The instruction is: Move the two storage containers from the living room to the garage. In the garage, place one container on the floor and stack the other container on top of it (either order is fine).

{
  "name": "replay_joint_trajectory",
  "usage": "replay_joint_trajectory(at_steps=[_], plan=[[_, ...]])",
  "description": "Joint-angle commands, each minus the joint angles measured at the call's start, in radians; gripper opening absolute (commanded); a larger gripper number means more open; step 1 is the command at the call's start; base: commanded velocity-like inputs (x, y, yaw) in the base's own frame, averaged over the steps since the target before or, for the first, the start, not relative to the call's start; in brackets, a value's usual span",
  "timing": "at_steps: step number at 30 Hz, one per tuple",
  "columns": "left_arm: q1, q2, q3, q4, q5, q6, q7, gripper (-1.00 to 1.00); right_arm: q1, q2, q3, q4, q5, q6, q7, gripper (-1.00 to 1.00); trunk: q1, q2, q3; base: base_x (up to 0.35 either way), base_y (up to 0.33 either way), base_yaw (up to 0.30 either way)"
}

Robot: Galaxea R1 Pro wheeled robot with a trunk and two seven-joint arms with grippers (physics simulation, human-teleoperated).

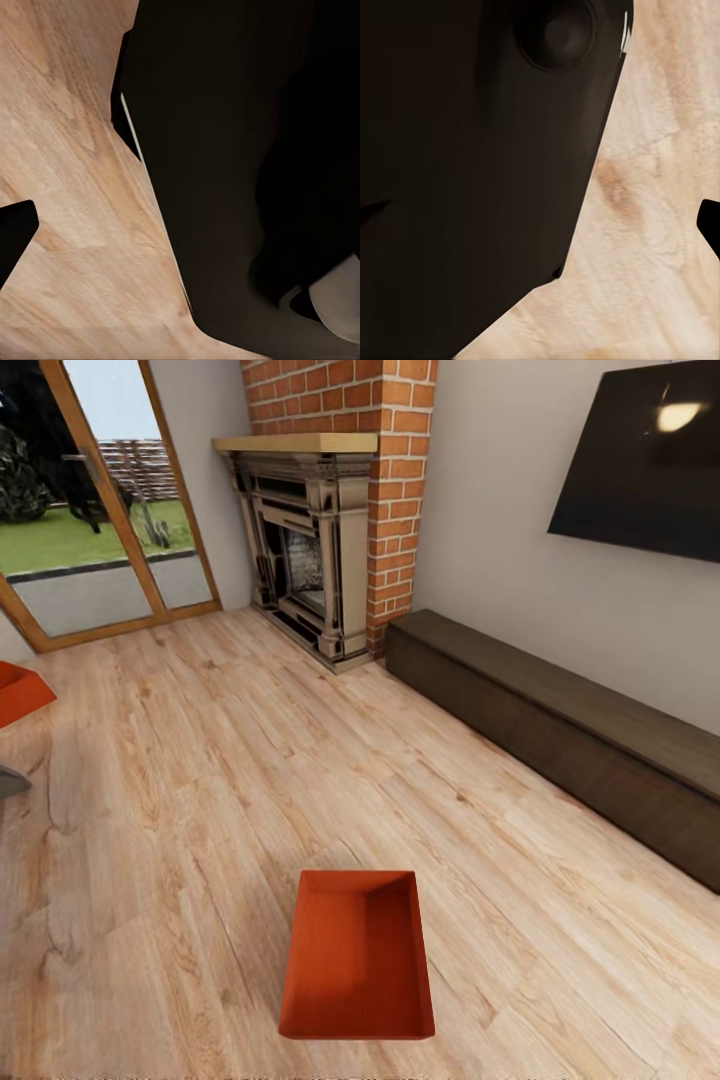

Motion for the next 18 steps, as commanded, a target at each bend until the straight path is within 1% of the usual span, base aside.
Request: replay_joint_trajectory(at_steps=[1, 8, 18], plan=[[0.000, 0.000, -0.002, 0.000, 0.005, -0.002, 0.000, 1.00, -0.001, 0.001, 0.005, 0.003, 0.007, -0.004, -0.006, 1.00, 0.000, 0.000, -0.002, 0.000, 0.000, 0.000], [0.000, 0.000, -0.004, 0.000, 0.005, -0.002, 0.000, 1.00, -0.001, 0.000, 0.003, 0.003, 0.004, -0.003, -0.007, 1.00, 0.000, 0.000, -0.012, 0.000, 0.000, 0.000], [0.000, 0.000, -0.003, 0.000, 0.005, -0.002, 0.000, 1.00, -0.001, 0.000, 0.004, 0.003, 0.010, -0.009, -0.001, 1.00, 0.000, 0.000, -0.014, 0.000, 0.000, 0.000]])
